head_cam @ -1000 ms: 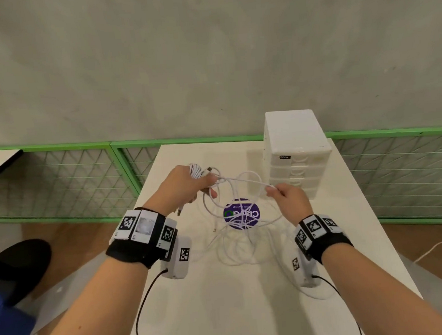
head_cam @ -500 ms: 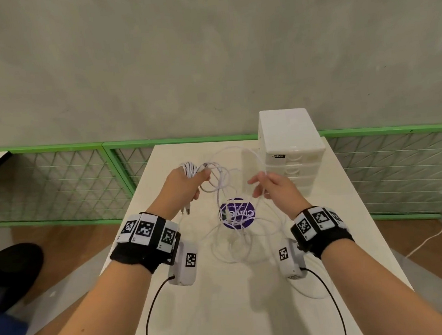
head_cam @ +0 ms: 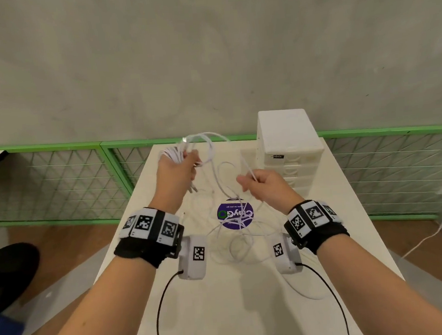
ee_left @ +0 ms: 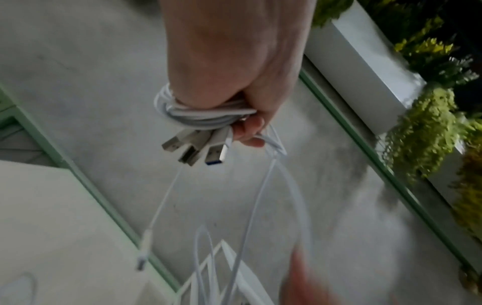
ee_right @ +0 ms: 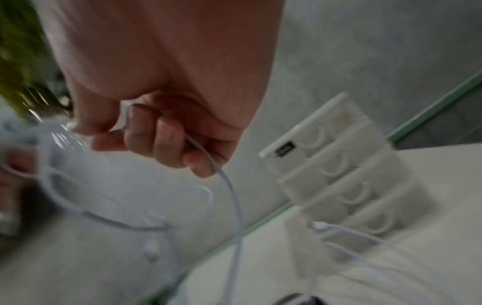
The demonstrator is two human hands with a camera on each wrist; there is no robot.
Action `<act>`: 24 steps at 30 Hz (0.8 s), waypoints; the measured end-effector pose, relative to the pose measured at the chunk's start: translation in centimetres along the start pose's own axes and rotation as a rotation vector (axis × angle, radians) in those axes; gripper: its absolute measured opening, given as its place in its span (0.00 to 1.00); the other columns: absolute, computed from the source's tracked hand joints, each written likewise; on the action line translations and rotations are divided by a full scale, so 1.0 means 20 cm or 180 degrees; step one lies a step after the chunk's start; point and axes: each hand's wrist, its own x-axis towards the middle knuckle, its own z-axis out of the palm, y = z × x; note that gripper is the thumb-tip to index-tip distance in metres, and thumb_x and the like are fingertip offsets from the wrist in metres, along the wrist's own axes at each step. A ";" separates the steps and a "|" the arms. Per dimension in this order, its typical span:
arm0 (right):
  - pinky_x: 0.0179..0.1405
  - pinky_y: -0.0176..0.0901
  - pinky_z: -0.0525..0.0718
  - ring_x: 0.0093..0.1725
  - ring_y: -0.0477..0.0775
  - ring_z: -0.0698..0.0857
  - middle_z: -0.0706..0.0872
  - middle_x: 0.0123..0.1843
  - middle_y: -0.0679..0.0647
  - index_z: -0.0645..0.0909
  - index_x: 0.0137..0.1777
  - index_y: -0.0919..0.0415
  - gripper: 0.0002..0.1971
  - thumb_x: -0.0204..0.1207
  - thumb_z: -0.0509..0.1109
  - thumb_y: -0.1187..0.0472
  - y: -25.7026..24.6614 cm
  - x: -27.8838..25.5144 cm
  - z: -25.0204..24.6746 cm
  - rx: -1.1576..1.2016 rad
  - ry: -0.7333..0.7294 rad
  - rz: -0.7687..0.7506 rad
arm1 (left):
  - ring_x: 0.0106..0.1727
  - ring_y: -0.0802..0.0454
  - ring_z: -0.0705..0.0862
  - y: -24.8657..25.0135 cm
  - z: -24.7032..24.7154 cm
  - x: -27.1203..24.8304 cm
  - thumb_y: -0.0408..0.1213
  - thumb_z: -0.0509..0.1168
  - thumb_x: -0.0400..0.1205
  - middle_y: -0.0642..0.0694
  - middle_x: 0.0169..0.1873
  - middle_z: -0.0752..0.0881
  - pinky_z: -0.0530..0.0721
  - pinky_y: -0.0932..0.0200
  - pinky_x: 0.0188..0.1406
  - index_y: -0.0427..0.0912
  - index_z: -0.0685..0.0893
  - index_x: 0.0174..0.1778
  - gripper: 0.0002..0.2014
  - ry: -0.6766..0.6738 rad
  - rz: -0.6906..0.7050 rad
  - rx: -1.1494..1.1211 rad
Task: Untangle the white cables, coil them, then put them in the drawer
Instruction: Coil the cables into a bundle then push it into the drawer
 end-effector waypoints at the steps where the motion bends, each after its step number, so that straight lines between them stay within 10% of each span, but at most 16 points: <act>1: 0.29 0.39 0.68 0.22 0.44 0.67 0.69 0.22 0.48 0.80 0.35 0.66 0.20 0.77 0.68 0.48 0.08 -0.01 -0.02 -0.0327 -0.0013 0.0203 | 0.15 0.56 0.69 0.01 -0.03 0.02 0.34 0.65 0.82 0.45 0.19 0.76 0.67 0.65 0.14 0.40 0.81 0.28 0.15 0.0126 0.0036 -0.0057; 10: 0.50 0.43 0.81 0.41 0.52 0.86 0.91 0.41 0.54 0.84 0.52 0.62 0.17 0.83 0.57 0.53 0.54 -0.12 -0.13 -0.2186 -0.1078 0.2234 | 0.22 0.51 0.67 0.00 -0.06 0.02 0.34 0.63 0.82 0.41 0.24 0.73 0.66 0.63 0.21 0.39 0.74 0.24 0.18 0.0130 0.0245 0.0304; 16: 0.74 0.59 0.66 0.77 0.66 0.65 0.52 0.84 0.62 0.44 0.83 0.54 0.28 0.86 0.48 0.51 0.42 -0.06 -0.20 -0.2887 -0.0014 0.2148 | 0.18 0.55 0.67 -0.01 -0.02 0.00 0.35 0.63 0.83 0.47 0.19 0.72 0.64 0.67 0.15 0.42 0.71 0.23 0.20 0.0143 0.0168 0.0397; 19: 0.67 0.59 0.73 0.74 0.72 0.69 0.42 0.83 0.68 0.37 0.83 0.55 0.37 0.83 0.56 0.48 0.42 -0.06 -0.20 -0.2387 0.0888 0.1903 | 0.17 0.56 0.67 0.00 -0.03 0.01 0.35 0.64 0.82 0.46 0.20 0.70 0.63 0.69 0.12 0.41 0.70 0.24 0.19 0.0248 0.0147 0.0400; 24: 0.46 0.51 0.78 0.64 0.73 0.79 0.36 0.83 0.69 0.32 0.82 0.55 0.49 0.77 0.68 0.52 0.44 -0.10 -0.24 -0.2410 0.0845 0.2193 | 0.26 0.50 0.69 -0.01 -0.12 0.06 0.36 0.66 0.79 0.40 0.28 0.72 0.67 0.58 0.23 0.40 0.75 0.33 0.10 0.0830 0.0036 0.0097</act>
